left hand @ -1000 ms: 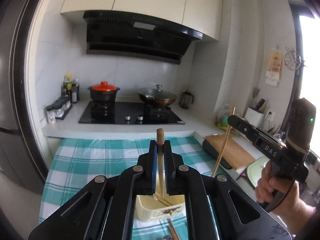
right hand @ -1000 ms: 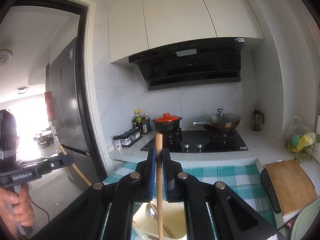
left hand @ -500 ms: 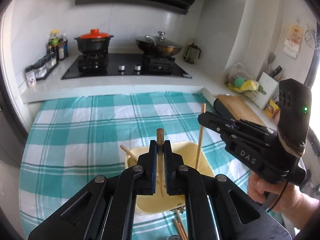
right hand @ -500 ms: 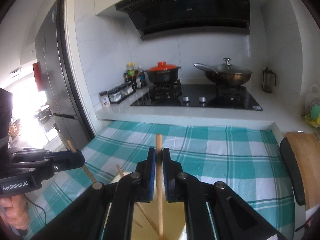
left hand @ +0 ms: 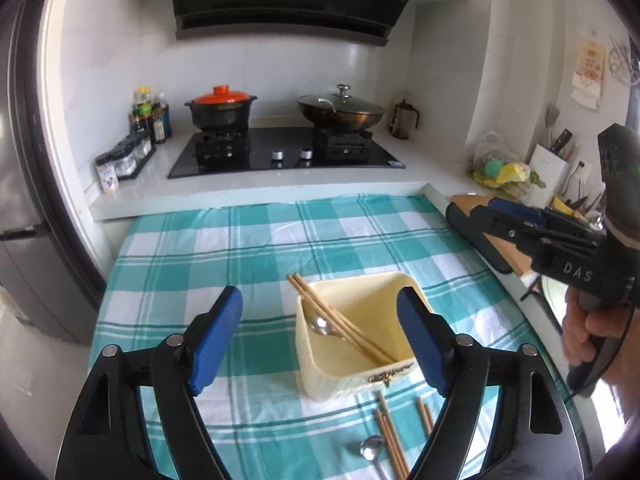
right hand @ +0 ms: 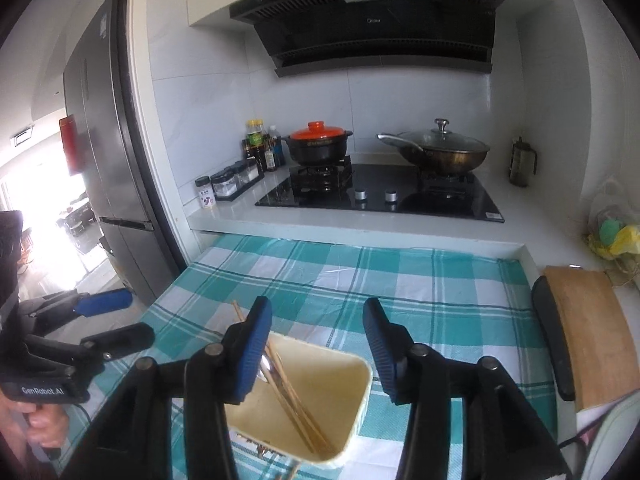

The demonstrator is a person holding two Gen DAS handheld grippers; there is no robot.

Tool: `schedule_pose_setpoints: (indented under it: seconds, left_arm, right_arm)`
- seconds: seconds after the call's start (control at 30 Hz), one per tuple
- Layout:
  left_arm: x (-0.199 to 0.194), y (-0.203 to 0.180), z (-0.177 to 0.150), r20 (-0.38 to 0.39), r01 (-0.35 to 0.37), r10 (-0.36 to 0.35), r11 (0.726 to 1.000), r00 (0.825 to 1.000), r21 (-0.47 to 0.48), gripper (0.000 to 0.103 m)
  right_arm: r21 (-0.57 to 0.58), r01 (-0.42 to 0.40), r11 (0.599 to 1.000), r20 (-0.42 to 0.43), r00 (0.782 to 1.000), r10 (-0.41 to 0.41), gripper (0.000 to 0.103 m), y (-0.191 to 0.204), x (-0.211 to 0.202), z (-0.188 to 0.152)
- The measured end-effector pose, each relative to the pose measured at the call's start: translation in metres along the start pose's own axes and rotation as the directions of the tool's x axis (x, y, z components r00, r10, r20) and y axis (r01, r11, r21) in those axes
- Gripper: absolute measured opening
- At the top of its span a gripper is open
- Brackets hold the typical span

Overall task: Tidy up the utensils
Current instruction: 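Withdraw both tools from the holder back over the remaining utensils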

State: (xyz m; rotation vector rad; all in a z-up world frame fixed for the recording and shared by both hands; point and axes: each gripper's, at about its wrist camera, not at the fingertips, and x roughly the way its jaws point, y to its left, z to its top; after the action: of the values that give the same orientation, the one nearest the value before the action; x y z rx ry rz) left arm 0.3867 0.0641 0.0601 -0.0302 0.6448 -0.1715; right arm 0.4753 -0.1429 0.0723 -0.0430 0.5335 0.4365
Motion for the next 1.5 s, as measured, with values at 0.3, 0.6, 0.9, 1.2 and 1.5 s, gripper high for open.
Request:
schedule_pose_setpoints:
  seconds: [0.3,0.6,0.9,1.2,1.5]
  left_arm:
    - [-0.090,-0.018,-0.081,0.004,-0.034,0.034,0.996,0.999,0.080,0.099]
    - [-0.092,-0.041,-0.202,-0.046,-0.024,0.022,0.999,0.999,-0.046,0.099]
    - [-0.076,-0.056,-0.274,-0.041,-0.084,0.079,0.986,0.996,-0.145,0.099]
    - [-0.058,-0.075,-0.296,-0.078,-0.109,0.100,0.986,0.992,-0.126,0.099]
    - [-0.049,-0.074,-0.302,-0.079,-0.154,0.146,0.982,0.986,-0.106,0.099]
  right_arm:
    - [-0.100,0.060,0.993,-0.029,0.998,-0.063,0.053,0.023,-0.112,-0.054]
    - [-0.077,0.156,0.985,-0.019,0.987,-0.158,0.053,0.043,-0.180,-0.174]
    - [0.075,0.270,0.960,-0.030,0.963,-0.268,0.053,0.042,-0.187,-0.279]
    - [0.133,0.310,0.941,-0.111,0.948,-0.297,0.053,0.036,-0.166,-0.330]
    - [0.102,0.303,0.947,-0.148,0.946,-0.287,0.053,0.044,-0.147,-0.342]
